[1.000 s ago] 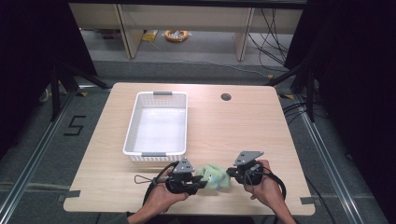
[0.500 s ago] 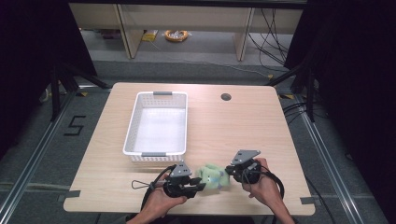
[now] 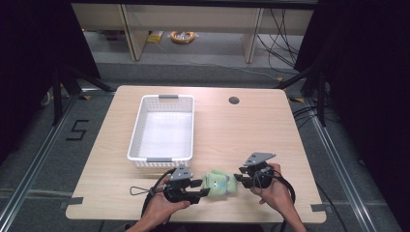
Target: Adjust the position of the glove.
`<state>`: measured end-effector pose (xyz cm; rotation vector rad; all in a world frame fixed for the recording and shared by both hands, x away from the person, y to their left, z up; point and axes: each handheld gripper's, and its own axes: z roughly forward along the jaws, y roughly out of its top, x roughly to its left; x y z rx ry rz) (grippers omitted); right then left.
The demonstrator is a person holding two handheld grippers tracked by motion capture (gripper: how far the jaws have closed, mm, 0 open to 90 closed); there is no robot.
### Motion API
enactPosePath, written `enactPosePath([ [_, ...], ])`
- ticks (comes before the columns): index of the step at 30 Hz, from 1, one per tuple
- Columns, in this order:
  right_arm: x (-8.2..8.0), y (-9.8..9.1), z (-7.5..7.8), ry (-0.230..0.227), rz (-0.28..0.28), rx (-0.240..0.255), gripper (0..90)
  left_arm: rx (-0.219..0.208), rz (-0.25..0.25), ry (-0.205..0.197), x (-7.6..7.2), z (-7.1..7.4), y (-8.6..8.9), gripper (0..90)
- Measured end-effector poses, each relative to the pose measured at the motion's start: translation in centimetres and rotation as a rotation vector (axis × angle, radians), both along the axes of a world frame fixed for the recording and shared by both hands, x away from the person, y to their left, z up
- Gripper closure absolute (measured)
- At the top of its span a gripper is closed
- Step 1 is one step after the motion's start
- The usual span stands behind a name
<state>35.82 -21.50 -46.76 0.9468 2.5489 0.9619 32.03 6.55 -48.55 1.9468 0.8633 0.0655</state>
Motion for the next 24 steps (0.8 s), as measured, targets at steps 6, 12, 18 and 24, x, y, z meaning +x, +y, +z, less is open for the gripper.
enactPosePath([
  [6, -0.4, 0.1, 0.4, 0.063, -0.074, 0.091, 54.8, -0.011, 0.039, 0.028, 0.9, 0.2, 0.8, 48.0],
  [12, -0.2, 0.9, -0.3, 0.111, -0.078, 0.106, 49.3, 0.004, 0.039, 0.077, 1.3, -0.4, -0.2, 40.5],
  [18, 0.3, 0.9, -1.2, 0.158, -0.09, 0.111, 48.7, -0.009, 0.057, 0.16, 2.5, -1.6, -0.4, 38.4],
  [24, 0.6, 1.0, -1.7, 0.19, -0.094, 0.111, 49.7, -0.001, 0.064, 0.194, 3.0, -2.3, -0.6, 41.5],
])
